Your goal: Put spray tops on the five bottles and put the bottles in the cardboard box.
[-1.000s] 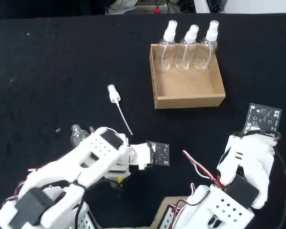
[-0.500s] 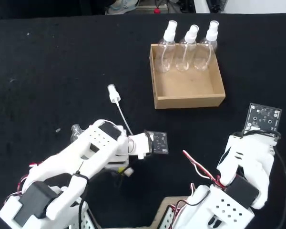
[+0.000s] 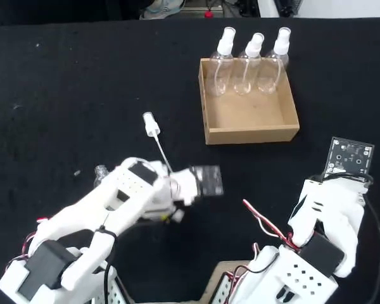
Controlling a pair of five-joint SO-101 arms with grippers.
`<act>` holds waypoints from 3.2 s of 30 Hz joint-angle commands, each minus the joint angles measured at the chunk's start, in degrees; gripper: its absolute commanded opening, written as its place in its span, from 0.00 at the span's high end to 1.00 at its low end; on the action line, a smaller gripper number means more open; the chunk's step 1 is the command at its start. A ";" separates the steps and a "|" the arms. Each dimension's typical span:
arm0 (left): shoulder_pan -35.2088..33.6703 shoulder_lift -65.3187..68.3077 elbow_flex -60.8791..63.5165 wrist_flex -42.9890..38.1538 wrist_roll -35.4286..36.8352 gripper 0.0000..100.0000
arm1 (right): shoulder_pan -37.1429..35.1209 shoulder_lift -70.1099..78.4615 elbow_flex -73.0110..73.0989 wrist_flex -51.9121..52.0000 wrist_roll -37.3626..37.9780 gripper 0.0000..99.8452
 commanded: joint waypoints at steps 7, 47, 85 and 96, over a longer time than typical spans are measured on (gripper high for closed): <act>-1.71 -0.09 -5.41 -1.93 6.42 0.77 | 0.79 -0.13 -0.22 0.26 0.00 0.95; 2.42 11.08 -11.30 -1.49 -3.34 0.77 | 0.79 -0.13 1.27 0.26 0.35 0.95; -25.89 -36.40 -31.43 9.67 29.89 0.96 | -38.15 0.40 -7.87 2.55 -10.64 0.95; -36.44 -59.78 -23.87 8.44 54.42 0.96 | -75.60 0.48 -4.62 -18.11 -16.26 0.95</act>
